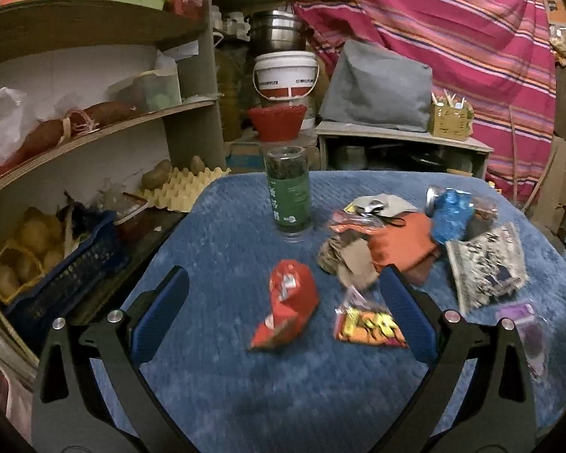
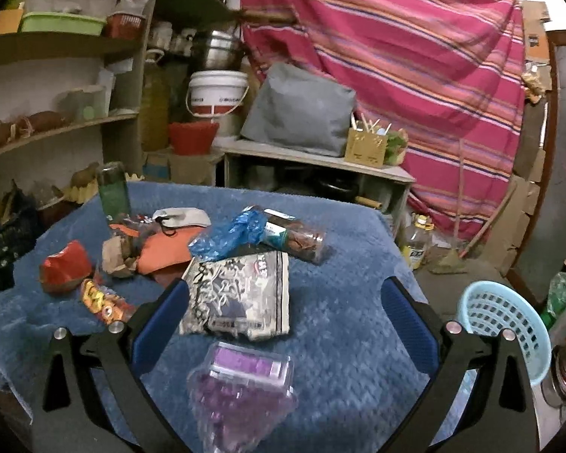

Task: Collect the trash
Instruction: 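Grasp the red crumpled wrapper with the left tool while the right tool grasps the black-and-white packet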

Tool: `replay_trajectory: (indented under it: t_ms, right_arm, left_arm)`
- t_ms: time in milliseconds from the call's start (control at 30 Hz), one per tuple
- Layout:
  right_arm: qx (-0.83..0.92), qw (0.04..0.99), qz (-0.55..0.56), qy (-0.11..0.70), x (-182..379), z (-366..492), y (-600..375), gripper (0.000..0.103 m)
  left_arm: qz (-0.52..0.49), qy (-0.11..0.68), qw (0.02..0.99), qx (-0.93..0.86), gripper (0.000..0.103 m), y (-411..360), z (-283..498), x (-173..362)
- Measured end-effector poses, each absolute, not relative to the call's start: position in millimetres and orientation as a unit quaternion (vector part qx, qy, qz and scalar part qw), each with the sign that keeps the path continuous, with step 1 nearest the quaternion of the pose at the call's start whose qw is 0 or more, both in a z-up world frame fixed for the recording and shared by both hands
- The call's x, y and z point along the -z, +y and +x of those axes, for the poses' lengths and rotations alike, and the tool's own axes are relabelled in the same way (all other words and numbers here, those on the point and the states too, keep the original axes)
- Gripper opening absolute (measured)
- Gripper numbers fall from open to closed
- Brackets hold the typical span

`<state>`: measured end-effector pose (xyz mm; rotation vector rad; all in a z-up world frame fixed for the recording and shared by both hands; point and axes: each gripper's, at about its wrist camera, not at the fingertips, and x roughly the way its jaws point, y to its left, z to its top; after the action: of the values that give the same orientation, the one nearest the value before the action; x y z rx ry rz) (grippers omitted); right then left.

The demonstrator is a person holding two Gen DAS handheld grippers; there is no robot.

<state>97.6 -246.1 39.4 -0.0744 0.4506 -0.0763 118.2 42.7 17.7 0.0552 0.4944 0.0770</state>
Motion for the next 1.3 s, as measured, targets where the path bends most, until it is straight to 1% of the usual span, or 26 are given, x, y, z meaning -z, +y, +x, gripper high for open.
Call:
replay_trajectory:
  t_ms: [167, 300, 433, 467, 500, 533, 567, 600, 633, 667, 700, 733, 767, 800, 967, 1133, 1300]
  right_arm:
    - [0.039, 0.969, -0.036, 0.242, -30, 137, -256, 0.099]
    - [0.024, 0.971, -0.011, 0.237, -15, 146, -266, 0.099]
    - [0.045, 0.958, -0.034, 0.280, -8, 162, -268, 0.099]
    - [0.052, 0.957, -0.030, 0.284, -7, 165, -270, 0.099]
    - [0.052, 0.956, -0.026, 0.288, -7, 167, -272, 0.099]
    - [0.050, 0.955, -0.022, 0.292, -7, 169, -273, 0.099]
    - [0.047, 0.954, -0.018, 0.294, -6, 170, -274, 0.099]
    - [0.047, 0.955, -0.018, 0.294, -5, 170, -276, 0.099]
    - [0.048, 0.955, -0.019, 0.293, -5, 171, -276, 0.099]
    - [0.050, 0.955, -0.021, 0.292, -5, 170, -275, 0.099]
    - [0.052, 0.955, -0.024, 0.291, -5, 170, -275, 0.099]
    - [0.053, 0.955, -0.026, 0.291, -4, 170, -274, 0.099]
    - [0.053, 0.955, -0.028, 0.291, -4, 170, -274, 0.099]
    - [0.052, 0.954, -0.031, 0.293, -2, 170, -273, 0.099]
    - [0.050, 0.952, -0.039, 0.300, 3, 172, -272, 0.099]
    - [0.019, 0.949, 0.009, 0.313, 9, 175, -282, 0.099]
    - [-0.015, 0.942, 0.011, 0.335, 23, 184, -276, 0.099]
  left_arm:
    - [0.028, 0.261, 0.964, -0.048, 0.098, 53, 136, -1]
    - [0.038, 0.283, 0.957, -0.052, 0.098, 59, 148, 13]
    - [0.030, 0.301, 0.952, -0.044, 0.098, 64, 159, 24]
    - [0.030, 0.303, 0.952, -0.044, 0.095, 64, 161, 26]
    - [0.030, 0.305, 0.951, -0.044, 0.086, 64, 164, 28]
    - [0.028, 0.315, 0.948, -0.035, 0.080, 64, 168, 31]
    - [0.024, 0.322, 0.946, -0.025, 0.069, 64, 170, 33]
    - [0.019, 0.329, 0.944, -0.015, 0.061, 64, 174, 35]
    - [0.016, 0.336, 0.942, -0.006, 0.058, 63, 177, 37]
    - [0.017, 0.337, 0.941, -0.004, 0.052, 61, 178, 39]
    - [0.021, 0.338, 0.941, -0.002, 0.042, 59, 179, 40]
    - [0.024, 0.339, 0.940, 0.001, 0.034, 57, 180, 41]
    - [0.024, 0.341, 0.940, 0.005, 0.021, 56, 180, 41]
    - [0.023, 0.343, 0.939, 0.011, 0.019, 56, 180, 42]
    - [0.032, 0.325, 0.945, 0.009, 0.019, 53, 169, 34]
    - [0.033, 0.309, 0.950, -0.002, 0.019, 58, 159, 24]
    - [0.033, 0.305, 0.952, -0.010, 0.019, 61, 157, 19]
